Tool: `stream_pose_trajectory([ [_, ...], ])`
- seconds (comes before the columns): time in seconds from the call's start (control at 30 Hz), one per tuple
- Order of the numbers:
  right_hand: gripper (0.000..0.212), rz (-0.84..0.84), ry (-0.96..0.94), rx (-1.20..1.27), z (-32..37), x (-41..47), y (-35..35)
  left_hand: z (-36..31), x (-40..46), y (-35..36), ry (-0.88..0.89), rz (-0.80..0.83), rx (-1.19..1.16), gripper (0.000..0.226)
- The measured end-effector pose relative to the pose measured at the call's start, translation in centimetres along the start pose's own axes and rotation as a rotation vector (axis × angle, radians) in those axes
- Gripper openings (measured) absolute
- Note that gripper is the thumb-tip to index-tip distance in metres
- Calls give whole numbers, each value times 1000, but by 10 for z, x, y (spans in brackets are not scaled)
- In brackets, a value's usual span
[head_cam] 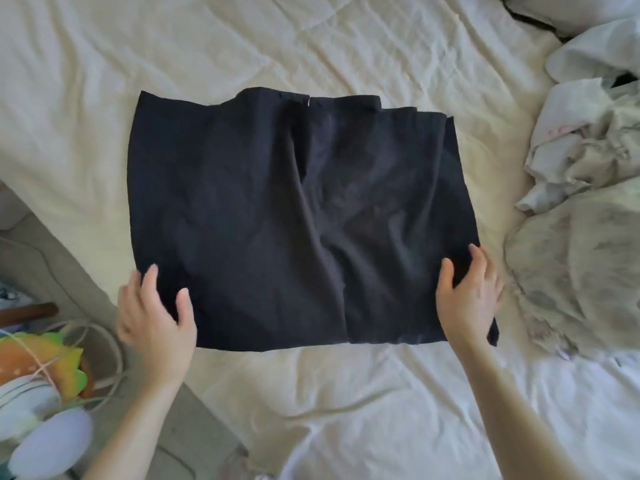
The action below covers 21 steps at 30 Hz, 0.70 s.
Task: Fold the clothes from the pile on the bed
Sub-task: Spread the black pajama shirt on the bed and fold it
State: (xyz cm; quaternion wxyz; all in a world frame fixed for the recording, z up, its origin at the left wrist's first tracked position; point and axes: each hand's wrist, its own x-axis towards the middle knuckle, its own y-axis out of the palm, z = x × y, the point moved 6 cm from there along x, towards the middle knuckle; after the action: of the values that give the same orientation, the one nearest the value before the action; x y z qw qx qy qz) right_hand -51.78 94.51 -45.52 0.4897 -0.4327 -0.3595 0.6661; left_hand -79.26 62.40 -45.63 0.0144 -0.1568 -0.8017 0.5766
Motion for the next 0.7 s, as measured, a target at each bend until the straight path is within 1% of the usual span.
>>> stream_pose_trajectory([
  [0.03,52,17,118,3,-19,0,-2,20,-6,0,-162,-17,-75,51],
  [0.07,54,32,227,24,-37,2,-3,39,-11,2,-371,-29,-177,55],
  [0.1,51,47,322,79,-52,5,-4,54,-19,5,-606,-28,-319,59],
  [0.13,44,77,400,176,-64,7,-3,62,-26,12,-828,2,-501,61],
  [0.17,38,129,458,290,-72,8,-1,62,-31,21,-994,55,-703,59],
  [0.2,35,185,490,373,-76,8,1,57,-33,28,-1093,116,-874,56],
  [0.23,31,229,491,412,-78,8,2,52,-32,30,-1130,156,-982,51],
  [0.27,28,253,455,410,-79,7,0,45,-30,30,-1129,160,-1043,47],
  [0.3,27,244,394,381,-78,7,-3,39,-26,27,-1110,138,-1077,42],
  [0.33,27,195,331,336,-78,8,-9,34,-23,23,-1079,101,-1089,38],
  [0.43,22,-21,272,207,-84,8,-30,34,-16,6,-967,-76,-982,32],
  [0.5,27,-58,279,132,-87,4,-32,36,-18,-1,-943,-133,-904,32],
  [0.57,29,-22,304,57,-90,0,-27,44,-23,2,-986,-127,-817,34],
  [0.63,26,60,324,11,-97,0,-19,52,-24,9,-1016,-53,-728,35],
  [0.67,24,105,326,12,-99,2,-15,55,-20,12,-997,-1,-680,34],
  [0.7,23,138,321,24,-100,6,-12,56,-13,13,-943,45,-610,33],
])
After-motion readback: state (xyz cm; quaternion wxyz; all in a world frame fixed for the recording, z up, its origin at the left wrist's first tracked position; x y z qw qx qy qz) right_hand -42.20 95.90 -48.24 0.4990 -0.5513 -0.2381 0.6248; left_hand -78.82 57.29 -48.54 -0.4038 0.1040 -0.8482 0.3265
